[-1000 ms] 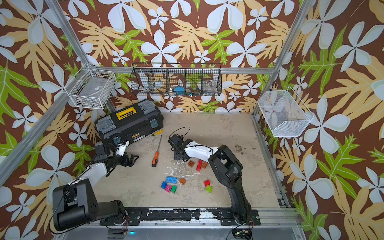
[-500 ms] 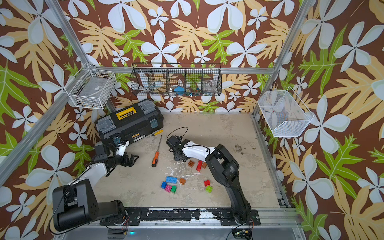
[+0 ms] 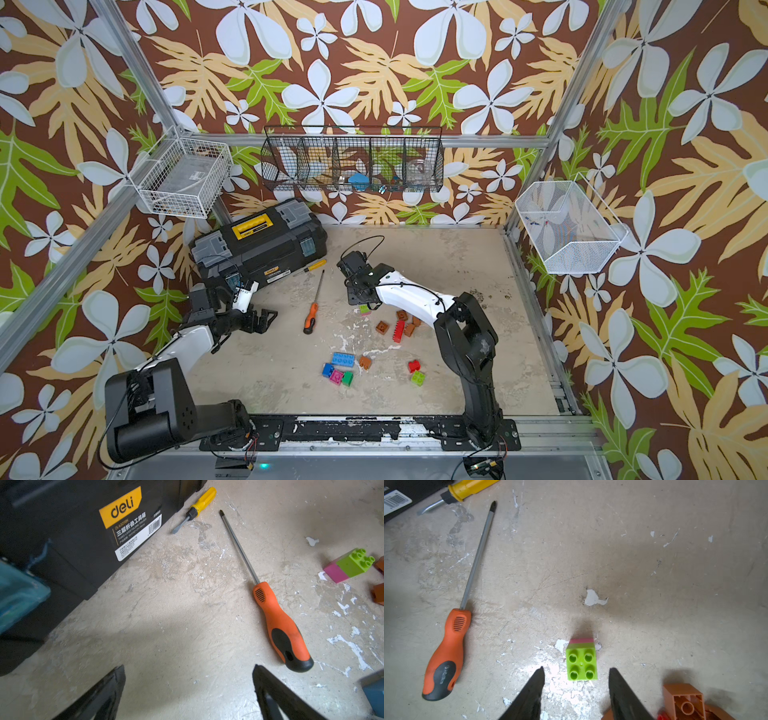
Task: Assemble the letter h with lego
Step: Assemble the lego brick with the lego brick, then pick up the lego brick from the center of the board.
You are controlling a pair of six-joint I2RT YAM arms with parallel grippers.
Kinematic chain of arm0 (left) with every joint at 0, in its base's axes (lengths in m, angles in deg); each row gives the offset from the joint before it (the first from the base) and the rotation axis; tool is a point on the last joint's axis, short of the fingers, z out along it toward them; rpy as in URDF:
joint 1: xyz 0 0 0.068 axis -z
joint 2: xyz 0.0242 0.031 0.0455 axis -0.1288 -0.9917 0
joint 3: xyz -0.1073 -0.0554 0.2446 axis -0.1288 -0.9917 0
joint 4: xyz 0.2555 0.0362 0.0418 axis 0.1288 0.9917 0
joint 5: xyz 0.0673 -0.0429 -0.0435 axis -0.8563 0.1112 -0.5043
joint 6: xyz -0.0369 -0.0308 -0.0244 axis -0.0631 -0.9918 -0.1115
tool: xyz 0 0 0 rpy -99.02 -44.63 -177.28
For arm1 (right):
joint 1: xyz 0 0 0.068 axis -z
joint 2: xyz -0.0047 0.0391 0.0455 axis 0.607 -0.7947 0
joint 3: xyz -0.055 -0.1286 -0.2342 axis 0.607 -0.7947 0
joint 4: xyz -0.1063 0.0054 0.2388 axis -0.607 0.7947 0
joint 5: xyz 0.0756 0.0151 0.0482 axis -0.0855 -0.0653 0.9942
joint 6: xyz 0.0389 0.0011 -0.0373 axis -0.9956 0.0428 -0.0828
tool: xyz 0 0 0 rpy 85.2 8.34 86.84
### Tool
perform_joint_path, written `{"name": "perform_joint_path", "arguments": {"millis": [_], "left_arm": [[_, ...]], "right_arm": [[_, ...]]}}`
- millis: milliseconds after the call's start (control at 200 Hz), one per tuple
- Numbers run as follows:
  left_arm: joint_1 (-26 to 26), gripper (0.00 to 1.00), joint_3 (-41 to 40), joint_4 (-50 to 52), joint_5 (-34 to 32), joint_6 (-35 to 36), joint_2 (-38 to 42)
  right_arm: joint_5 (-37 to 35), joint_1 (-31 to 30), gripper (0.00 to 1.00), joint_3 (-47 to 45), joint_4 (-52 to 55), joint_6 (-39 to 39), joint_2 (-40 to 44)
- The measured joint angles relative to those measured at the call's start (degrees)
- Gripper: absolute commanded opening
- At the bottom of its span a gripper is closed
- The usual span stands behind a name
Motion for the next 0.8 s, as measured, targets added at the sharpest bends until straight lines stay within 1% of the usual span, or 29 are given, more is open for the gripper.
{"name": "perform_joint_path", "arguments": {"millis": [260, 485, 676, 801], "left_arm": [[0.0, 1.0, 0.0, 0.0, 0.0, 0.0, 0.0], [0.0, 1.0, 0.0, 0.0, 0.2, 0.0, 0.0], [0.0, 0.99, 0.0, 0.0, 0.2, 0.0, 0.0], [0.0, 0.99, 0.0, 0.0, 0.2, 0.0, 0.0]], "right_arm": [[-0.6, 0.9, 0.45, -4.5, -1.1, 0.1, -2.1], [-0.1, 0.9, 0.47, -4.9, -2.6, 0.2, -1.6], [0.7, 1.0, 0.5, -4.0, -2.3, 1.1, 3.7], [0.7, 1.0, 0.55, -6.8, -2.2, 2.5, 8.0]]}}
